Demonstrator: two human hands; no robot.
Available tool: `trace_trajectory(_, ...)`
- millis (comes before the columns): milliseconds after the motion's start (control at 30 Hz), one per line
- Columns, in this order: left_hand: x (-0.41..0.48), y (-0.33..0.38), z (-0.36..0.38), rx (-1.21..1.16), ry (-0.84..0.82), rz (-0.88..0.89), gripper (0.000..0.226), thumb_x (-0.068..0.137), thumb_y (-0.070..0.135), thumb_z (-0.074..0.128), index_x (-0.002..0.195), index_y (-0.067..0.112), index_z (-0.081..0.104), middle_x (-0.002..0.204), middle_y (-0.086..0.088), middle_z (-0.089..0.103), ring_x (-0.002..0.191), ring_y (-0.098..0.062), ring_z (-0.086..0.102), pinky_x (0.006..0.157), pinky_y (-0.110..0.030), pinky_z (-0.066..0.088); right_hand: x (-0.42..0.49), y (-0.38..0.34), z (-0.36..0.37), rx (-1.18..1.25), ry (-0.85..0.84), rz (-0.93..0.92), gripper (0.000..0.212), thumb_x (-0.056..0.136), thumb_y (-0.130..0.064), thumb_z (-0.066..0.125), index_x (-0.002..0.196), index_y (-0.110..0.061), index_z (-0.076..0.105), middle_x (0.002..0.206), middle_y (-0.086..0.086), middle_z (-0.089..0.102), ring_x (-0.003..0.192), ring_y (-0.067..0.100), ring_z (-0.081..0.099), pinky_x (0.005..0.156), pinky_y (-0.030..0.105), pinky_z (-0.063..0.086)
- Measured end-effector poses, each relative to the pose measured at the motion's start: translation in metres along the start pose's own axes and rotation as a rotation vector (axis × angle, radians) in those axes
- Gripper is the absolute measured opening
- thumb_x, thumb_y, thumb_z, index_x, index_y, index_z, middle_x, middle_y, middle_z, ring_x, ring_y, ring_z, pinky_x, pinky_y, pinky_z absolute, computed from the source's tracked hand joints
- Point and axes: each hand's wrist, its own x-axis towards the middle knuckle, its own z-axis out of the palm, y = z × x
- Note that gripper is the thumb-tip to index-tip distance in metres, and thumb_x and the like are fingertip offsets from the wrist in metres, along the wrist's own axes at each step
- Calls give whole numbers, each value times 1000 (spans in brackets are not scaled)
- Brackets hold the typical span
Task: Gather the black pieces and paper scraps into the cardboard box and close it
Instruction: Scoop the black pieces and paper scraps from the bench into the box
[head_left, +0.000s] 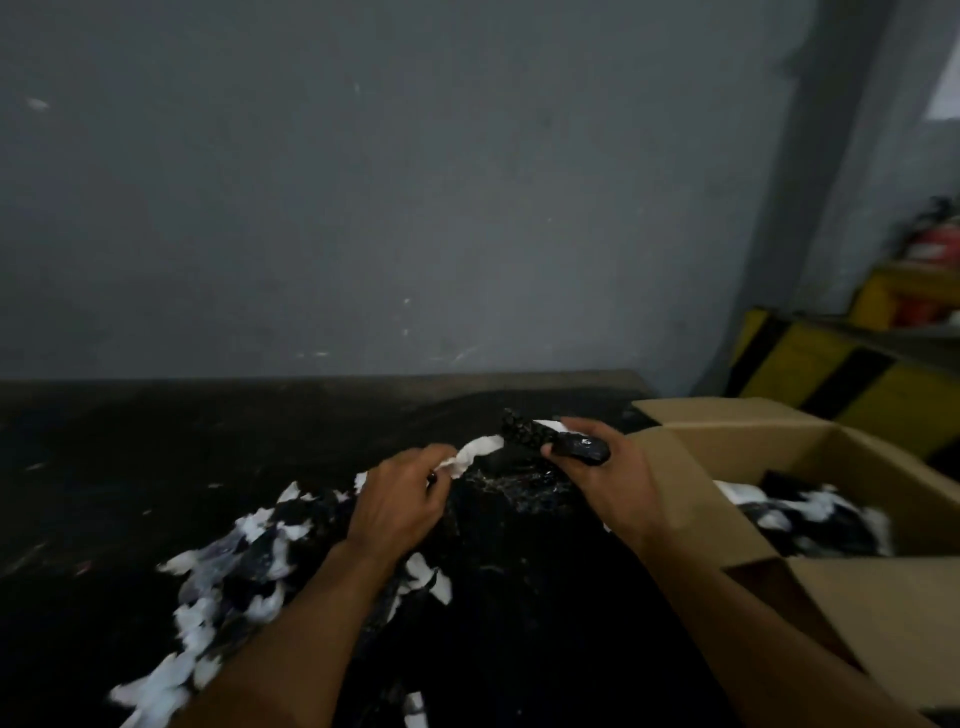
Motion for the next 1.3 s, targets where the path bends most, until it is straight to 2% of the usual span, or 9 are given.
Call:
trace_trajectory(200, 37, 73, 38, -15, -110, 113, 38, 82, 64, 54, 81, 27, 64, 77, 8, 58, 70, -12, 55, 65, -31, 46, 4, 2, -92, -151, 167, -41, 39, 70, -30, 85, 105, -21, 70, 87, -10, 67, 77, -7, 60, 68, 2, 45)
trace_trajectory(333, 66, 135, 68, -62, -126, 201, 50, 75, 73, 52, 76, 24, 63, 73, 7, 56, 65, -9, 51, 57, -28, 42, 17, 16, -158, -156, 228, -37, 36, 70, -36, 83, 102, -29, 69, 84, -18, 66, 81, 0, 65, 75, 27, 58)
trace_trajectory(467, 97, 194, 117, -85, -76, 264, 37, 83, 58, 60, 72, 23, 59, 70, 8, 52, 60, -6, 47, 52, -22, 34, 43, 47, -229, -172, 260, -60, 38, 66, -41, 84, 101, -32, 69, 90, -11, 72, 83, 5, 69, 76, 35, 60)
trace_trajectory(600, 119, 252, 175, -176, -2, 252, 8, 85, 30, 61, 83, 22, 59, 76, 7, 58, 64, -9, 53, 55, -30, 46, 68, 85, -301, -211, 231, -70, 40, 70, -34, 83, 107, -27, 68, 88, -19, 65, 80, -13, 59, 67, 9, 50)
trace_trajectory(733, 128, 300, 230, -235, -8, 184, 35, 80, 11, 67, 114, 15, 63, 102, 2, 57, 82, -9, 54, 65, -15, 41, 88, 127, -361, -234, 196, -35, 40, 67, -39, 85, 103, -30, 70, 93, -15, 70, 84, -5, 64, 78, 24, 55)
trace_trajectory(900, 136, 332, 279, -221, -75, 121, 43, 79, 11, 70, 122, 12, 63, 127, -4, 57, 110, -14, 55, 92, -20, 39, 105, 165, -401, -190, 126, 9, 40, 67, -39, 85, 102, -34, 69, 92, -16, 70, 86, -4, 65, 79, 28, 57)
trace_trajectory(1033, 140, 337, 304, -240, -136, 67, 40, 82, 16, 70, 122, 17, 65, 119, 2, 67, 106, -12, 62, 88, -17, 42, 118, 193, -411, -166, 54, 8, 41, 66, -33, 86, 101, -37, 65, 88, -25, 65, 82, -16, 60, 69, 8, 49)
trace_trajectory(1200, 144, 328, 330, -213, -187, 45, 30, 84, 33, 71, 114, 27, 70, 110, 11, 70, 102, -6, 63, 87, -23, 49, 131, 233, -407, -151, -5, 67, 54, 57, -50, 86, 105, -30, 71, 98, -13, 71, 91, -1, 66, 80, 23, 54)
trace_trajectory(1300, 152, 320, 349, -211, -243, 35, 28, 82, 35, 73, 108, 26, 72, 101, 10, 73, 93, -7, 65, 81, -27, 50, 139, 248, -402, -108, -33, 103, 40, 62, -32, 89, 98, -29, 72, 90, -13, 74, 85, 1, 68, 77, 25, 55)
